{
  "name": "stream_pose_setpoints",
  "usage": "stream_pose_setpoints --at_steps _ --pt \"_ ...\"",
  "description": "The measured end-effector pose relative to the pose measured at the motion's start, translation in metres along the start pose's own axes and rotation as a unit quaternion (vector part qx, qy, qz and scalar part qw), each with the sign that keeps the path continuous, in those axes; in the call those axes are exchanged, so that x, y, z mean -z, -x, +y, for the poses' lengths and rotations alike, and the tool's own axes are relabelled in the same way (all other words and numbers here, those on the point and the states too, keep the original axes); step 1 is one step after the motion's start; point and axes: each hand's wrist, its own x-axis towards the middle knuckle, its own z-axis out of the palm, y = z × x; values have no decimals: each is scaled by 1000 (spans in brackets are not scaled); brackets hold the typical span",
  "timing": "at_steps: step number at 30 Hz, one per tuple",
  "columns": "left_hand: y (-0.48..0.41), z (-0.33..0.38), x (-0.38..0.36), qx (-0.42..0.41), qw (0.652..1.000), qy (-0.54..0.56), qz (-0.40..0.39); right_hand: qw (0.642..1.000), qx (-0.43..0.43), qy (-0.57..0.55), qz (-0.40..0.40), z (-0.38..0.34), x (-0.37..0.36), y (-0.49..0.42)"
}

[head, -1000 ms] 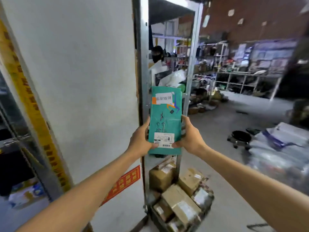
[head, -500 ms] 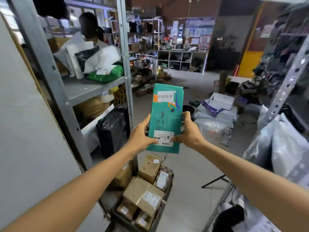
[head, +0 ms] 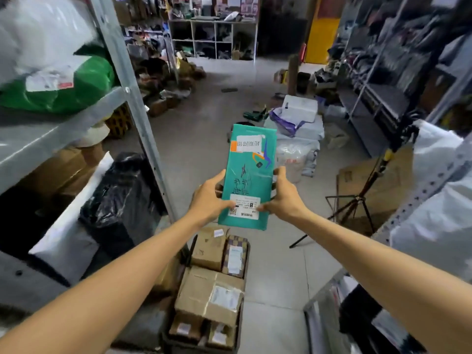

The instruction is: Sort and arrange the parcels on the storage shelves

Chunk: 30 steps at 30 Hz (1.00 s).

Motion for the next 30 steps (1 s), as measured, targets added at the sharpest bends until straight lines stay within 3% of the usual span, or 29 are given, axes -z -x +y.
stream_pose_setpoints --at_steps 6,19,25,30 --pt "-49 -61 -40 17 999 1 -38 997 -75 -6 -16 54 -31 -37" --pt "-121 -240 -178 199 979 -1 -40 971 -206 -16 -118 263 -134 -135" --pt "-137 -338 -247 264 963 -1 -54 958 -259 -26 -123 361 -205 -151" --pt "-132 -408 -296 257 962 -27 -86 940 -317 -42 -114 439 -267 -152"
